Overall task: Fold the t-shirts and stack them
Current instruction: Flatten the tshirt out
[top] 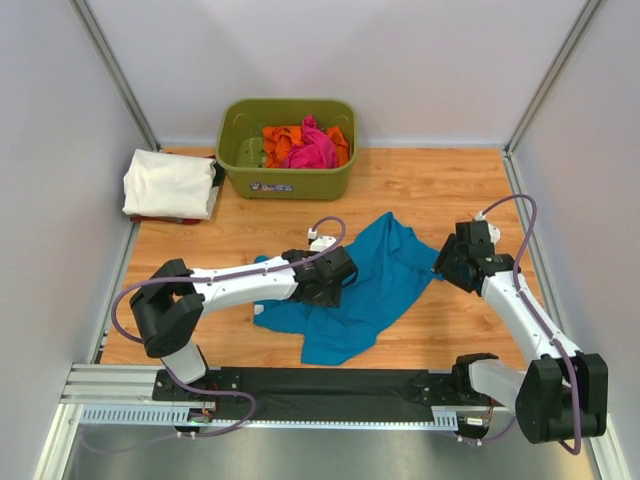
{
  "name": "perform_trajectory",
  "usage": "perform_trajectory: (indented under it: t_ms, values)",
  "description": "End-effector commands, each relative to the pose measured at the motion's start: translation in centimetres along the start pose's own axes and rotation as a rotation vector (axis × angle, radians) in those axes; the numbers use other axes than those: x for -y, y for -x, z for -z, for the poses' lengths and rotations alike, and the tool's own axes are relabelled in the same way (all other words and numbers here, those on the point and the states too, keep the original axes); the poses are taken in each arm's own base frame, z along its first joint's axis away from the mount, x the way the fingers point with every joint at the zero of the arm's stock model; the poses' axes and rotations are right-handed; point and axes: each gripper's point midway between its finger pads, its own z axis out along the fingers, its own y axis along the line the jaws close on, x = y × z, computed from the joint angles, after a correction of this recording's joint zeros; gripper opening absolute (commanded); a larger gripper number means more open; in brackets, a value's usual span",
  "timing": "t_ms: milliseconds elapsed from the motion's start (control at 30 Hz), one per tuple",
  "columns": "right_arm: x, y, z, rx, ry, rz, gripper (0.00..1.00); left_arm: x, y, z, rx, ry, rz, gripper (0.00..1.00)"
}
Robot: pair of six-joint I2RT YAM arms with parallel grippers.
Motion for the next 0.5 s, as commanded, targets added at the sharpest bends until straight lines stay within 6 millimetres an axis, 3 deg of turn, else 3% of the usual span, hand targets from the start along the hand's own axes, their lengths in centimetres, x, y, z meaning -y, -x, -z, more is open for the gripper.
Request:
perform_trajectory:
  t_ms: [0,67,333,400,467]
  values:
    - [0.6,-0.4,-0.3,0.001,-0.015,0.028,0.59,0.6,0.2,0.3,0.019,0.003,0.033,0.75]
    - [0.6,-0.3,-0.5,0.0,-0.017,0.03,0.59,0.4,-1.0,-0.2,-0.007,-0.006,0.059,0.7]
    - [-0.5,0.1,-1.9,-0.008,0.006,0.043,0.57,0.3,-2.5,-0.7,-0.003,-0.049,0.144,0.6]
    - [-0.6,0.2,-2.3,-0.009,0.005,0.043,0.57,0.0,-3.0,-1.1,-0.008,-0.044,0.156,0.48]
    - [-0.6,0.1,-3.1,-0.027,-0.007,0.045,0.55,-0.4,-3.3,-1.2,-0.013,-0.031,0.164,0.28]
